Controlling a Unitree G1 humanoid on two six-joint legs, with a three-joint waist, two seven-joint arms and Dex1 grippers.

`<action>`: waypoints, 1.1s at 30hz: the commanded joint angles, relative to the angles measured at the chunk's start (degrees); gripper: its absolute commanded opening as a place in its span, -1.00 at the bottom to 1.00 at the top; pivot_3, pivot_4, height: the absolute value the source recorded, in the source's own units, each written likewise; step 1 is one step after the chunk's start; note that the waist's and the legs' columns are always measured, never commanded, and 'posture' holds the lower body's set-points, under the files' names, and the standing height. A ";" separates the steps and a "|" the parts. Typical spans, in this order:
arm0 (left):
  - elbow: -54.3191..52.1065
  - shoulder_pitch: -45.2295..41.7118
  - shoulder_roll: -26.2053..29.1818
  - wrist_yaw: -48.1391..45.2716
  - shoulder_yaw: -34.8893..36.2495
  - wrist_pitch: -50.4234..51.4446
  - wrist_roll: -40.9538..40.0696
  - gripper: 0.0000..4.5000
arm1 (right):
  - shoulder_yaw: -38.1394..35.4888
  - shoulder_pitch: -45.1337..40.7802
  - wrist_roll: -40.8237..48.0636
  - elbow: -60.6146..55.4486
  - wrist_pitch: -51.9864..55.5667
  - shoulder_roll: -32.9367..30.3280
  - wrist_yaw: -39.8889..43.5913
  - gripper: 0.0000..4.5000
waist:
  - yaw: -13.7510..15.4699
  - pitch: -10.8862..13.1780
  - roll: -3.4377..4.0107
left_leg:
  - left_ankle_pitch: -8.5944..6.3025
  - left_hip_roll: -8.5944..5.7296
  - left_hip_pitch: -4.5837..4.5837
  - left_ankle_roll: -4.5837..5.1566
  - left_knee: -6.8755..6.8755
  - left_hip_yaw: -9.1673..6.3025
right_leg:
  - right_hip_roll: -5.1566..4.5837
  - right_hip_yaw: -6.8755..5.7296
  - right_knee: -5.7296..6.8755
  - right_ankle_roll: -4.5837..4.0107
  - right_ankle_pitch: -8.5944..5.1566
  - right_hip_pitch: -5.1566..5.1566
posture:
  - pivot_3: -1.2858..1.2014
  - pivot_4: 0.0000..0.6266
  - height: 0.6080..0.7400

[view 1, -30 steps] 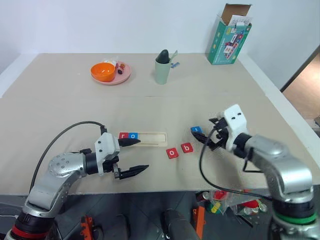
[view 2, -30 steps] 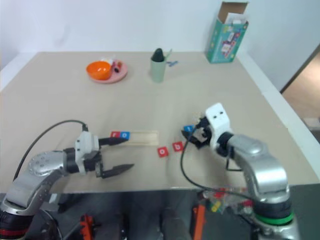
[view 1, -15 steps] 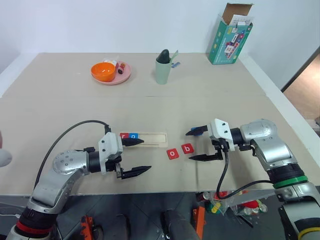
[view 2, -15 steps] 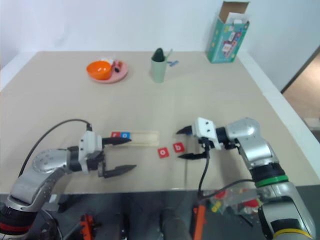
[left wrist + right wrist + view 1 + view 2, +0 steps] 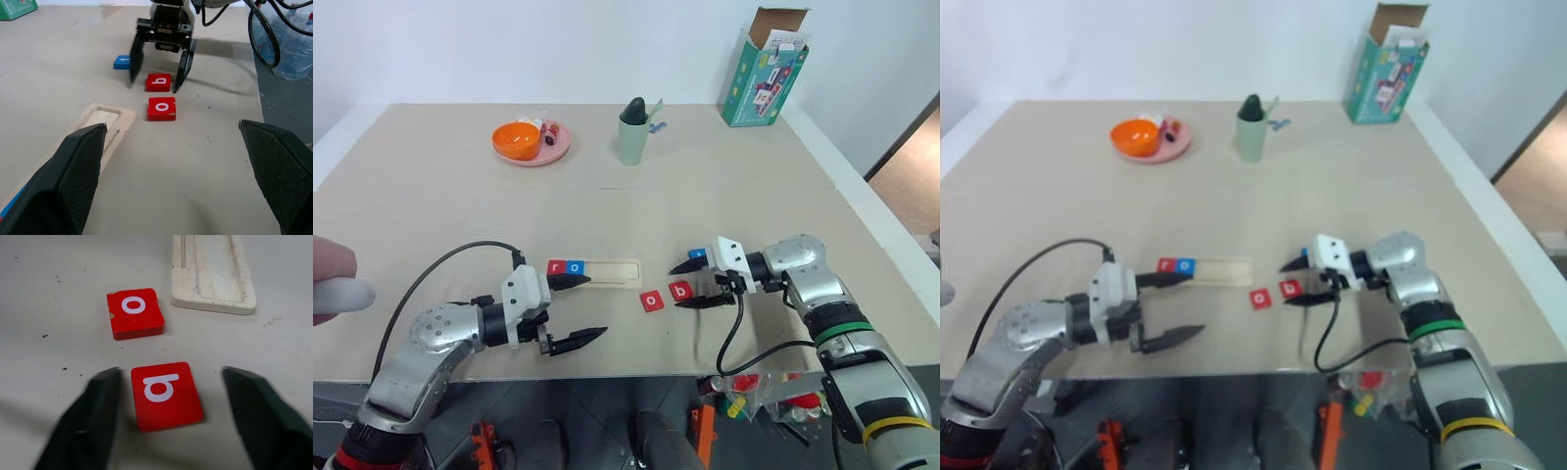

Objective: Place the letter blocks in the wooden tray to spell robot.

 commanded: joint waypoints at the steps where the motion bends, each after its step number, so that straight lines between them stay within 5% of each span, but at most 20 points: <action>1: -2.62 0.07 0.71 0.40 1.38 -0.13 -0.61 1.00 | -0.42 -1.31 -0.47 1.56 -1.81 0.08 1.86 -0.15 | -0.01 0.00 0.00 | 0.00 0.00 0.01 0.00 0.02 0.00 | 0.00 0.00 0.00 -0.01 0.00 0.02 | 0.03 -0.52 1.00; 9: -1.97 -0.19 0.66 1.26 1.53 -0.22 -0.47 1.00 | -2.75 -1.66 1.55 -0.37 0.76 -0.66 0.65 -0.26 | 0.00 0.00 0.00 | 0.06 -0.01 0.05 -0.01 0.15 0.01 | -0.01 0.02 0.00 -0.21 -0.01 0.11 | 0.03 -0.52 1.00; 13: -0.37 1.44 0.20 3.45 4.52 -0.95 -0.74 1.00 | -4.54 -2.74 5.09 -11.21 16.11 -0.59 -2.46 -0.26 | -0.10 0.02 0.04 | 0.06 0.03 0.05 -0.01 0.13 0.07 | 0.01 0.08 0.02 -0.20 0.05 0.01 | 0.03 -0.52 1.00; 20: 3.24 4.25 -0.38 5.33 10.12 -1.40 -2.04 1.00 | -0.73 -3.34 3.93 -29.28 38.21 9.74 -18.94 -0.26 | -0.07 0.01 0.04 | 0.06 0.18 0.06 -0.01 0.09 -0.05 | 0.18 -0.08 0.46 -0.20 0.08 -0.20 | 0.03 -0.52 1.00; 33: 6.50 4.51 -1.54 6.78 12.48 -2.63 -1.50 1.00 | 6.42 -11.63 -6.09 -12.13 32.53 20.11 -26.84 -0.26 | -0.01 0.00 0.02 | 0.14 0.03 -0.04 -0.14 0.15 0.05 | 0.02 -0.03 0.65 -0.24 -0.07 -0.31 | 0.03 -0.52 1.00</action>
